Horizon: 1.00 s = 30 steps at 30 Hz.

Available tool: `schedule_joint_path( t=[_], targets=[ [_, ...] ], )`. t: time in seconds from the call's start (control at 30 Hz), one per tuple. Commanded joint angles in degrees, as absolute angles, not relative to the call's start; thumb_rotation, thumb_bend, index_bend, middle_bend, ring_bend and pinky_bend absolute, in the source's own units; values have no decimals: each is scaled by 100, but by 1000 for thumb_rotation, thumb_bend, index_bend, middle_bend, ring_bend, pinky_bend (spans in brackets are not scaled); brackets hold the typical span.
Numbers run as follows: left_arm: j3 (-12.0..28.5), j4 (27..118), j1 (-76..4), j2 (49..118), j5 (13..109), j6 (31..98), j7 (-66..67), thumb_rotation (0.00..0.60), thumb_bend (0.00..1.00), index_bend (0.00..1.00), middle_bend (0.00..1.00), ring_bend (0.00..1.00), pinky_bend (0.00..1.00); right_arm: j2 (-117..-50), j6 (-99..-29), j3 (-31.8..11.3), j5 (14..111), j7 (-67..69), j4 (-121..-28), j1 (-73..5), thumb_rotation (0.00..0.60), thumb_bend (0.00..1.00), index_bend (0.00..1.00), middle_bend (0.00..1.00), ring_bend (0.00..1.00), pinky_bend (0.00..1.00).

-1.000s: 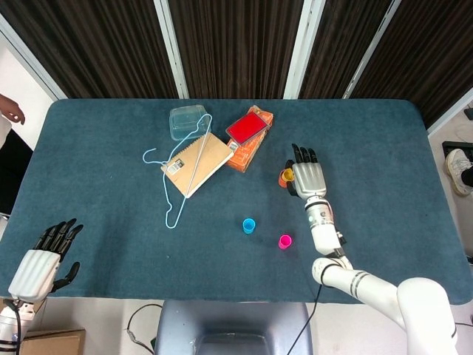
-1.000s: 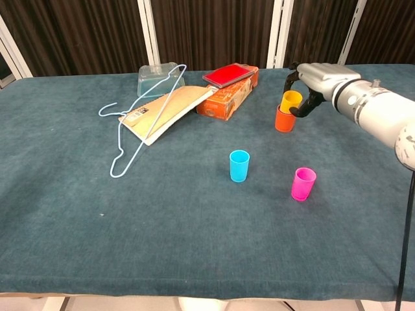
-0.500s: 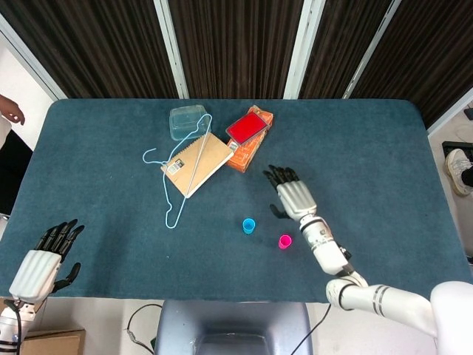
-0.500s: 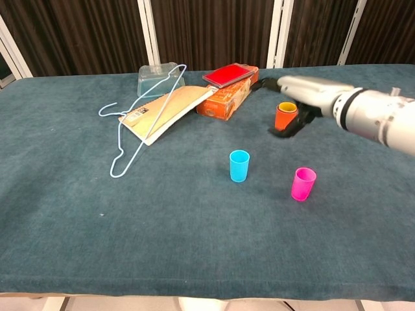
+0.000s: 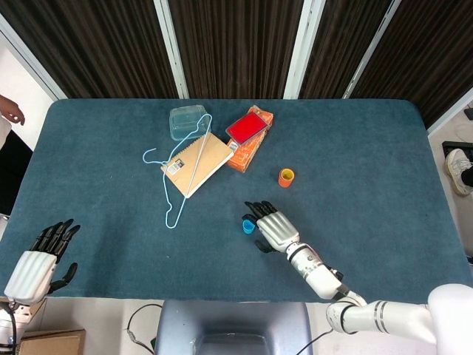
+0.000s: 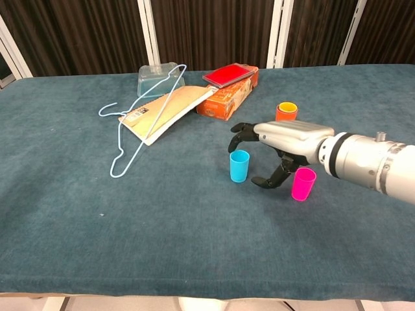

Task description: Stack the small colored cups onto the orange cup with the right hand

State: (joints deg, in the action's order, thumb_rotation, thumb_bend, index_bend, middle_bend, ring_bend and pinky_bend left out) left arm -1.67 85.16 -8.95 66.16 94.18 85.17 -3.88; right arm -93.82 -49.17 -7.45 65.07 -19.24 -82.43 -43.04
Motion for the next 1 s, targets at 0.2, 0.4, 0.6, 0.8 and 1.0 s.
schedule_joint_path(
  t=[0.2, 0.4, 0.6, 0.8, 1.0],
  targets=[
    [-173, 8517, -890, 6610, 9433, 8524, -396, 600, 427, 0, 0, 0, 111, -9619, -5007, -857, 6352, -2005, -7978, -4375, 600, 489, 411, 0, 0, 27],
    [-170, 8518, -888, 6608, 9429, 8524, -400, 600, 427, 0, 0, 0, 111, -9750, -5028, -951, 6170, -2071, -7814, -4417, 600, 489, 460, 0, 0, 37],
    [-170, 8513, -885, 6605, 9437, 8533, -413, 600, 427, 0, 0, 0, 111, -9884, -5083, -970, 6149, -2088, -7721, -4437, 600, 489, 545, 31, 0, 80],
    [-167, 8512, -877, 6595, 9443, 8556, -439, 600, 427, 0, 0, 0, 111, -9950, -5146, -995, 6140, -2115, -7679, -4445, 600, 489, 576, 48, 0, 92],
    [-165, 8505, -869, 6591, 9451, 8577, -456, 600, 428, 0, 0, 0, 111, -9971, -5352, -1073, 6232, -2020, -7692, -4400, 600, 489, 640, 93, 0, 131]
  ],
)
